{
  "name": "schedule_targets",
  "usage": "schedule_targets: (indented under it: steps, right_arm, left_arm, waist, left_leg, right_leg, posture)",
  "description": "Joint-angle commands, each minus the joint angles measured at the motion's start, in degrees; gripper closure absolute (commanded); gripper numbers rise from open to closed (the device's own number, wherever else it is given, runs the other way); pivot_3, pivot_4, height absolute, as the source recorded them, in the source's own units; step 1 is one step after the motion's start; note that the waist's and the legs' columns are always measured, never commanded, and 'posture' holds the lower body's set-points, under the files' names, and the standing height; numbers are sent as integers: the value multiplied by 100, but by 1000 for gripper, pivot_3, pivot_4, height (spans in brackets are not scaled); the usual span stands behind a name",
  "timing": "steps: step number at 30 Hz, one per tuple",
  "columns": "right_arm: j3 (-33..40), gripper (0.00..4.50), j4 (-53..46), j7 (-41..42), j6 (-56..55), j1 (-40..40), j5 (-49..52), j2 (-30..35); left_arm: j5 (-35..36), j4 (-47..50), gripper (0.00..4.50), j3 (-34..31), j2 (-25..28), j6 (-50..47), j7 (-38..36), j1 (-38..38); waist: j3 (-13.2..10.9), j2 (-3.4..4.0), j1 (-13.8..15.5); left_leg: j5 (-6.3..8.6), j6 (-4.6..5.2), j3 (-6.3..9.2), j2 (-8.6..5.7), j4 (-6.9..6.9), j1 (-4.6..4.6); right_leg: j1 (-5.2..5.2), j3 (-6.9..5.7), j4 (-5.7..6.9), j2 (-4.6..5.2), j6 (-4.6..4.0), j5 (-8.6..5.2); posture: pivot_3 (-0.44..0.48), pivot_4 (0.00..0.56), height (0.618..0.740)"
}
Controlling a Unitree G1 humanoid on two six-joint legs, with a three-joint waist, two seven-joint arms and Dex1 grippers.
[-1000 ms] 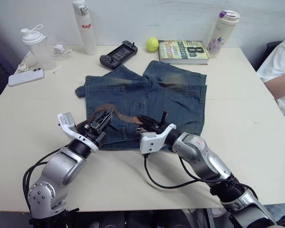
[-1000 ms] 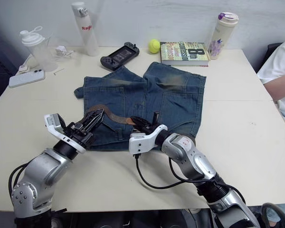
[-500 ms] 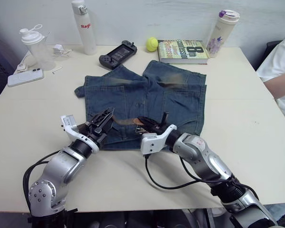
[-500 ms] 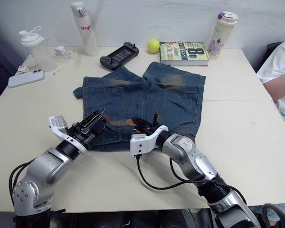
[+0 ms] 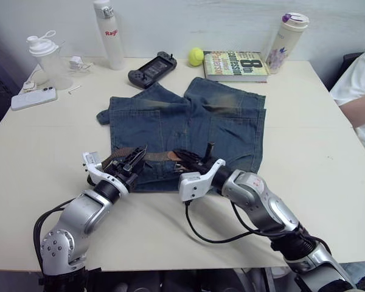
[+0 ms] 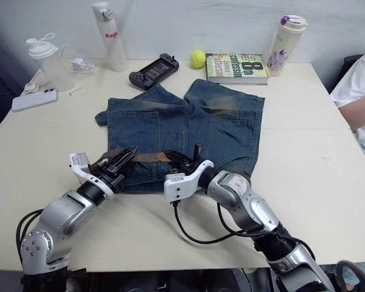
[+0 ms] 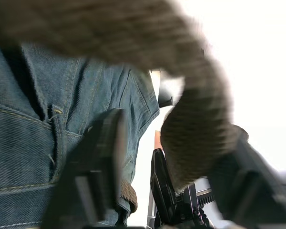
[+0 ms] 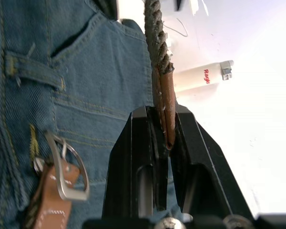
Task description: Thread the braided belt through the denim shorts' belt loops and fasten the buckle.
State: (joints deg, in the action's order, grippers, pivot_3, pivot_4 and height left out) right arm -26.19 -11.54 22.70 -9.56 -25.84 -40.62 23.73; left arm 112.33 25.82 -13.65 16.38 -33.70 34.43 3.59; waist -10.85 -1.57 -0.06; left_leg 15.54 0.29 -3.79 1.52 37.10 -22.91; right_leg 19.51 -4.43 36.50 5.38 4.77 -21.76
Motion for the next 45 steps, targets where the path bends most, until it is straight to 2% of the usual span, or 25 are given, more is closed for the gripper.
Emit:
schedule_targets:
  steps: [1,2,3,11,16,17,20,24,29,36,45]
  right_arm:
    - [162,4500,-226,-84,-25,15,-25,-36]
    - [172,4500,-215,-67,7,18,-22,-42]
    - [176,4500,-202,-46,25,15,-13,-43]
    - [231,4500,-221,300,246,90,402,-128]
    - [527,2356,-363,660,758,254,1346,-427]
    - [562,1808,-379,725,865,281,1434,-446]
    - [981,413,-704,1419,1800,477,2473,-477]
    - [1936,413,-1382,2646,3279,629,4422,5]
    - [2687,413,-1569,3382,4899,369,6248,557]
    - [2552,413,-1439,3600,5201,124,6792,1022]
    - [2489,413,-1547,3408,5257,167,7052,1051]
  left_arm:
    - [67,-20,3944,-150,33,-49,-139,-67]
    - [67,-25,4301,-154,27,-58,-151,-53]
    - [67,-28,4411,-154,23,-68,-154,-38]
    - [67,15,4411,-183,-15,-260,-453,238]
    - [67,152,4500,-122,-4,-327,-476,401]
    - [67,176,4500,-120,-9,-320,-463,403]
    - [67,157,4500,-303,-60,-213,-511,408]
    - [67,-28,4500,-617,257,-369,-783,209]
    - [67,-292,4500,-901,717,-658,-1288,-361]
    - [-351,-781,4500,-976,1145,-704,-1871,-730]
    - [-1050,-742,4500,-851,1063,-471,-1860,-587]
  waist:
    - [0,0,-8]
    - [0,1,-5]
    - [-1,1,-2]
    - [-1,2,0]
    - [-1,2,6]
    - [-1,2,6]
    - [-3,4,6]
    - [-9,14,6]
    - [-14,22,-19]
    - [-25,40,-6]
    - [-26,42,-6]
  left_leg:
    - [0,0,0,0,-1,0]
    - [0,0,0,1,-1,0]
    - [0,-1,0,1,0,0]
    - [0,-1,0,0,-1,0]
    - [0,0,2,-1,-1,-1]
    - [0,0,2,0,-1,-1]
    - [0,0,3,1,-3,-1]
    - [2,3,5,1,-3,-6]
    - [9,14,6,4,-13,-4]
    - [12,18,5,4,-14,-7]
    - [15,20,6,2,-18,-15]
  right_leg:
    - [0,0,0,-1,0,0]
    - [0,0,0,-1,0,0]
    - [0,0,0,-1,0,0]
    - [0,0,0,-1,0,0]
    - [-1,-1,-1,0,0,0]
    - [-1,-1,-1,0,0,0]
    - [-1,-1,-1,0,0,0]
    - [0,-2,-2,0,0,0]
    - [0,-1,-8,4,-1,0]
    - [6,-1,-12,10,-9,-1]
    - [7,-5,-28,14,-6,1]
  posture:
    - [0,150,740]
    - [0,150,740]
    - [0,150,740]
    - [0,150,740]
    - [0,150,740]
    - [0,150,740]
    - [0,150,740]
    - [0,150,740]
    - [0,150,740]
    - [0,150,740]
    - [0,150,740]
